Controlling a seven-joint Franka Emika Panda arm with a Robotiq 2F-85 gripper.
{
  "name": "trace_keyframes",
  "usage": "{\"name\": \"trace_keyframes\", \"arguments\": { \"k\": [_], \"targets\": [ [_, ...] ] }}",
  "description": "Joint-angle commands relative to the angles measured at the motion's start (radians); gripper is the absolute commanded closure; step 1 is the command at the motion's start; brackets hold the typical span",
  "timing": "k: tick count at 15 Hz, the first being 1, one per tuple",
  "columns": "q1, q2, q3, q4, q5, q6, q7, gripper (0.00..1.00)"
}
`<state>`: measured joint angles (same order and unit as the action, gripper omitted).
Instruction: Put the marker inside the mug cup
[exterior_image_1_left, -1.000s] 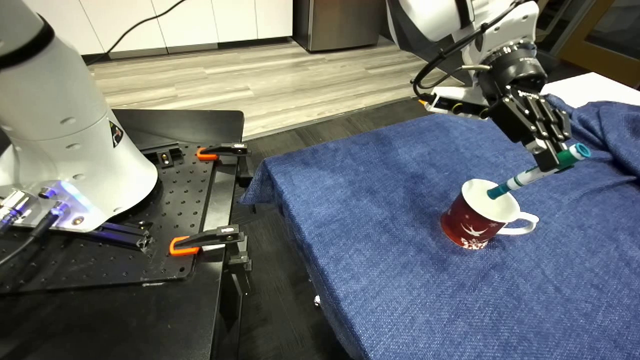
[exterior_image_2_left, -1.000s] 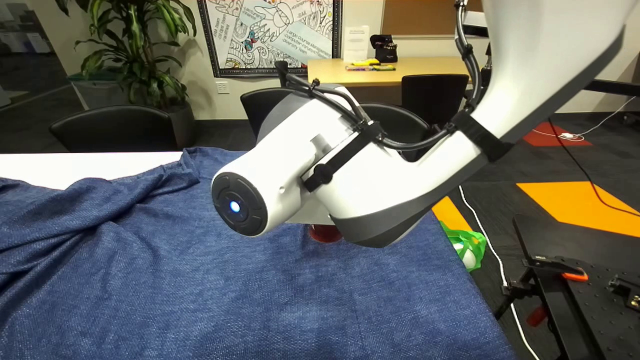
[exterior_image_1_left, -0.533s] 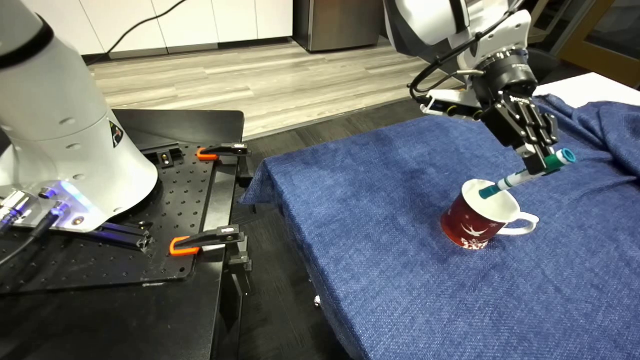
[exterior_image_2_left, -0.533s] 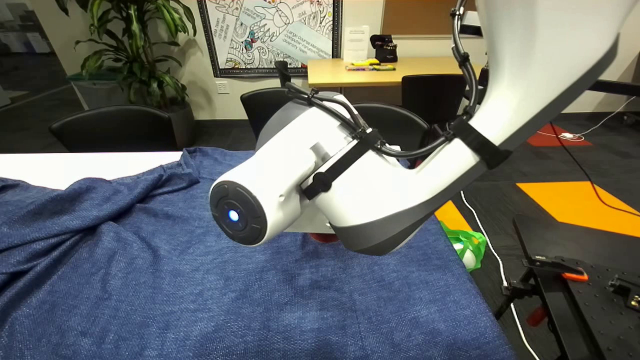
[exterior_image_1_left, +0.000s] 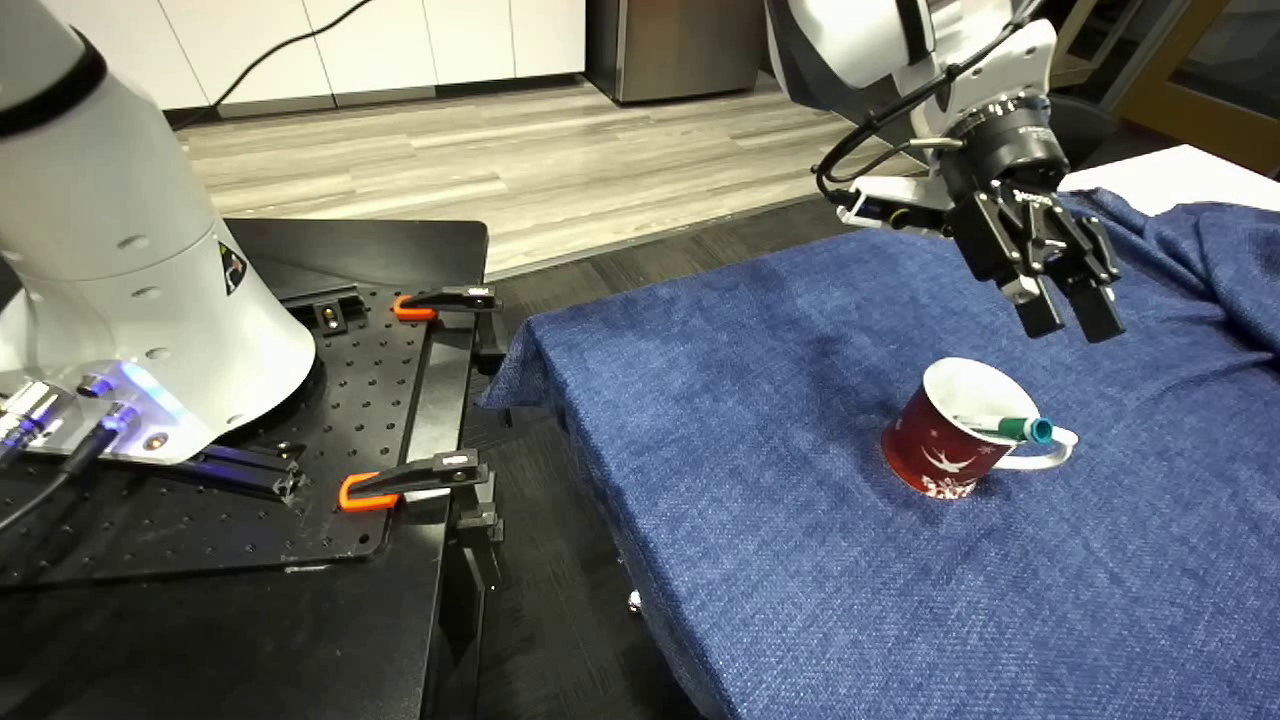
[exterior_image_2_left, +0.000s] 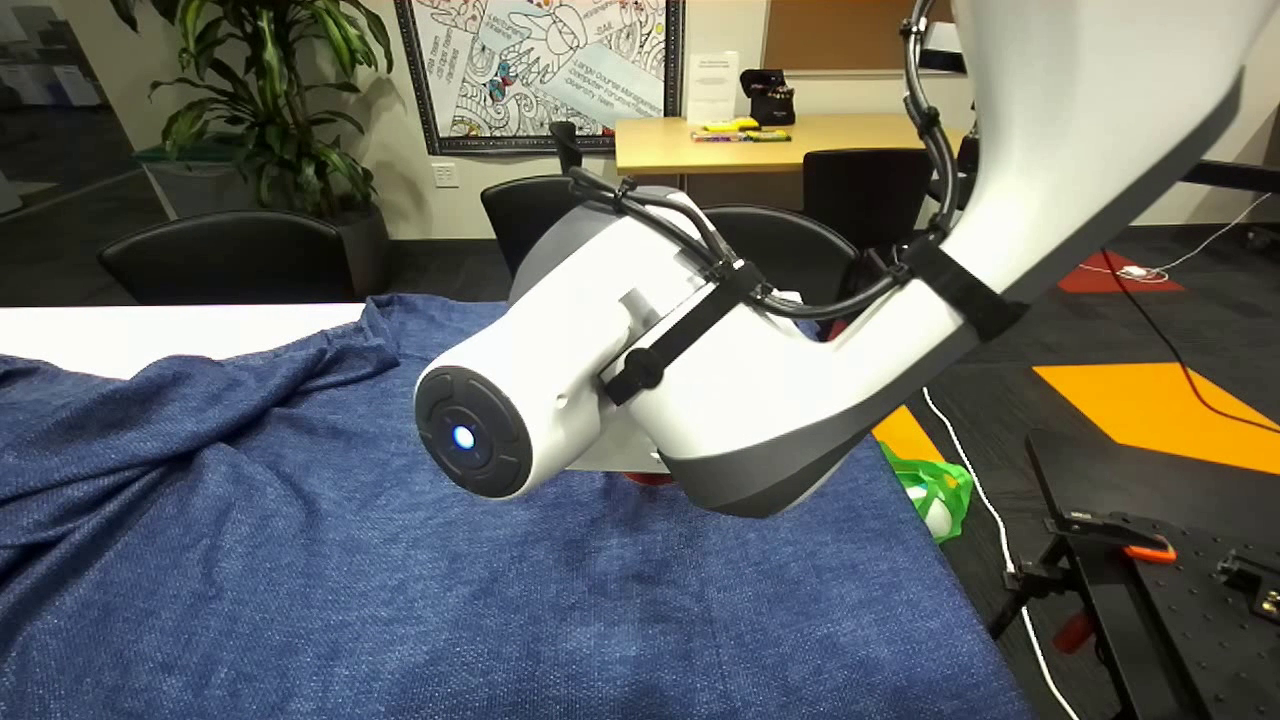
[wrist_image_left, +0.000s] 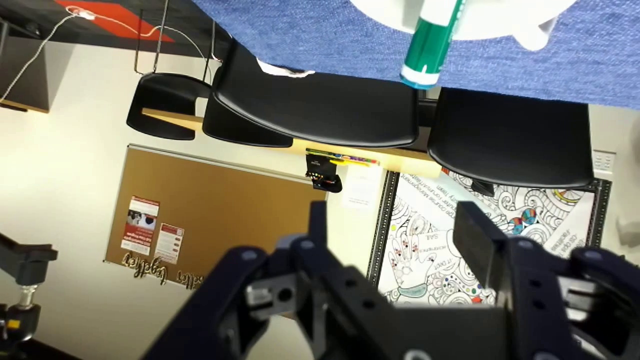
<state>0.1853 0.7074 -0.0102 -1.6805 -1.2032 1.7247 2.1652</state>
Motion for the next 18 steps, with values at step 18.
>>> {"name": "trace_keyframes", "arguments": {
  "k": [18],
  "targets": [
    [0.022,-0.391,0.068,-0.247,-0.008,-0.168,0.163,0.00]
  ]
}}
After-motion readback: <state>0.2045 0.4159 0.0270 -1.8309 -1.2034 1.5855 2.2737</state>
